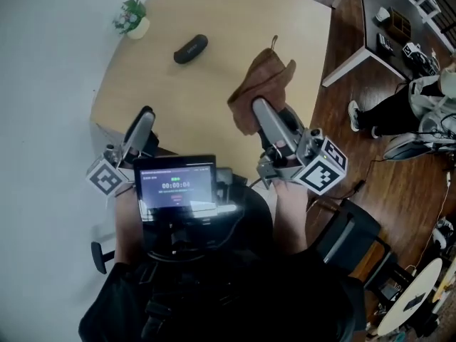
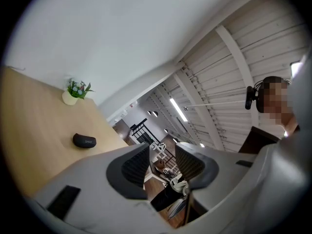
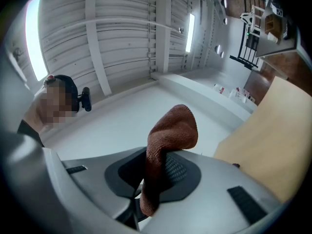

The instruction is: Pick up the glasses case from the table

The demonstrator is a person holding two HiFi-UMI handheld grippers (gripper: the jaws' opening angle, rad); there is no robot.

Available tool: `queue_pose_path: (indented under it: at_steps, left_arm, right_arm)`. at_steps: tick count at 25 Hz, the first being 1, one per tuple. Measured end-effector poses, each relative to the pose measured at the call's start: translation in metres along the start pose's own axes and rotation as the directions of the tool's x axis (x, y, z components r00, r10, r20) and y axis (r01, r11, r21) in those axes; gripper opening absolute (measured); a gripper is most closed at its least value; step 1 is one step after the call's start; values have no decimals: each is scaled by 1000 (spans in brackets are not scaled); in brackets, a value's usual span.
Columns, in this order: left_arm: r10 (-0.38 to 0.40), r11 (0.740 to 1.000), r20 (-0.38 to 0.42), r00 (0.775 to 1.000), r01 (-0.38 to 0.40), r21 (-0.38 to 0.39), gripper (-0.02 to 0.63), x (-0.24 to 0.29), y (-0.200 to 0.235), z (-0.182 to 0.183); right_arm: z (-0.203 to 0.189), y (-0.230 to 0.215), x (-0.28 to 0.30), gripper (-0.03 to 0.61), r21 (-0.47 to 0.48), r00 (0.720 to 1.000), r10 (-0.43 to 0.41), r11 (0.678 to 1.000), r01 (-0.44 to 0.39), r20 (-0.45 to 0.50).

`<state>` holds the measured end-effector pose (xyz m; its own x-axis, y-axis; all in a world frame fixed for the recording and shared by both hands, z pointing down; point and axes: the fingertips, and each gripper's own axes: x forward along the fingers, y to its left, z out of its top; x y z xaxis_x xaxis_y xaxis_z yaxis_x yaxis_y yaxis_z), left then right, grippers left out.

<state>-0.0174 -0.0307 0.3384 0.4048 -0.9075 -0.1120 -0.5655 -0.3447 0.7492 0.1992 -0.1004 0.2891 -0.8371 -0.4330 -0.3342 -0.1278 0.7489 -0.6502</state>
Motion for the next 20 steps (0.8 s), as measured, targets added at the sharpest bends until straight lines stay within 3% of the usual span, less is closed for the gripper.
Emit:
queue_pose_path:
  at_steps: [6,12,15,20]
  left_arm:
    - [-84,996,-85,993,80,-50,150,51,48,24]
    - [-126,990,-170,977,114,-79,161,74,159,78]
    - [-92,996,-207,974,86,-36,167,79,165,86]
    - [-93,995,-246,965,81,-56,172,93,161,101]
  right_arm:
    - [9,-35,33,60,-42,990,-127,991,130,55]
    - [-29,-69,128,60,-95,969,-244,964,247,41]
    - [-26,-63,134,60,-101,961,-274,956,276,38]
    - [-15,-50,148,60,-91,939,-344,934,345,27]
